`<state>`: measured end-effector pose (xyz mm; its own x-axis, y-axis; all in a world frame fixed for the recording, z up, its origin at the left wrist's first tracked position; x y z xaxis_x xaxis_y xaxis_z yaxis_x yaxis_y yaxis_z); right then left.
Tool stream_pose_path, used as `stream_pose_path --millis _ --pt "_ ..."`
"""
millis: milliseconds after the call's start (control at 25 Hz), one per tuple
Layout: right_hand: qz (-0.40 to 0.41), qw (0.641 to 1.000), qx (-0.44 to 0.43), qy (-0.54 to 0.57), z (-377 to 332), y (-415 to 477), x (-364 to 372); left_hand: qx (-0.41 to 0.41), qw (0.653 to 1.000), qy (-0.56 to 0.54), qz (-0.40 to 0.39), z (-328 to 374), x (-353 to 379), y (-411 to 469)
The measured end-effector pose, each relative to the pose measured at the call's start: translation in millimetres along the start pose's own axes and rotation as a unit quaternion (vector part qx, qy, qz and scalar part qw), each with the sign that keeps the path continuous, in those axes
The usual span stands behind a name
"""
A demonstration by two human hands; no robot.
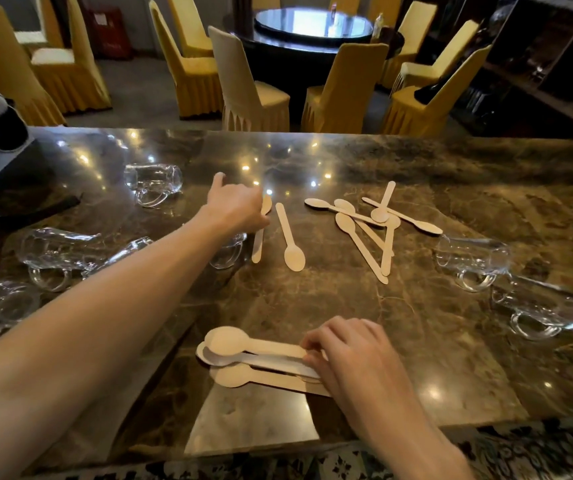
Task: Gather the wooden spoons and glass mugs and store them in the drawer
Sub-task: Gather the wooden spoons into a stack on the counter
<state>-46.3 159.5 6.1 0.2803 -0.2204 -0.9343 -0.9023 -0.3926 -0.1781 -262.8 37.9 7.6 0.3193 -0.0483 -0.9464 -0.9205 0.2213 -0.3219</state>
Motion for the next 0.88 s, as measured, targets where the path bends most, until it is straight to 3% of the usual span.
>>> stream_pose_path --millis 240,520,880 --pt "-0.025 0.999 0.003 0.028 17.8 3.0 18.8 -0.028 0.997 0.075 -0.022 6.9 8.8 14.3" --pt "-0.011 0.999 -0.011 0.031 24.0 1.6 11.8 -0.051 0.999 -0.004 -0.007 7.1 7.3 15.4" --pt "0.09 0.976 0.152 0.127 117.5 47.0 -49.8 0.002 0.996 -0.074 0.055 11.8 -3.4 22.0"
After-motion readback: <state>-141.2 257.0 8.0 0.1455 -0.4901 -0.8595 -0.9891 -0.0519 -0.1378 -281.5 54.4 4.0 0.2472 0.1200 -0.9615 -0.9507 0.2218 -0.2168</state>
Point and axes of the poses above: each hand's wrist, its own y-axis towards the middle knuckle, its own x-axis out of the palm, z = x × y, the point moved 10 cm from there along y, towards the middle knuckle, and after that the axes turned 14 degrees about -z, right-handed, at the moved point
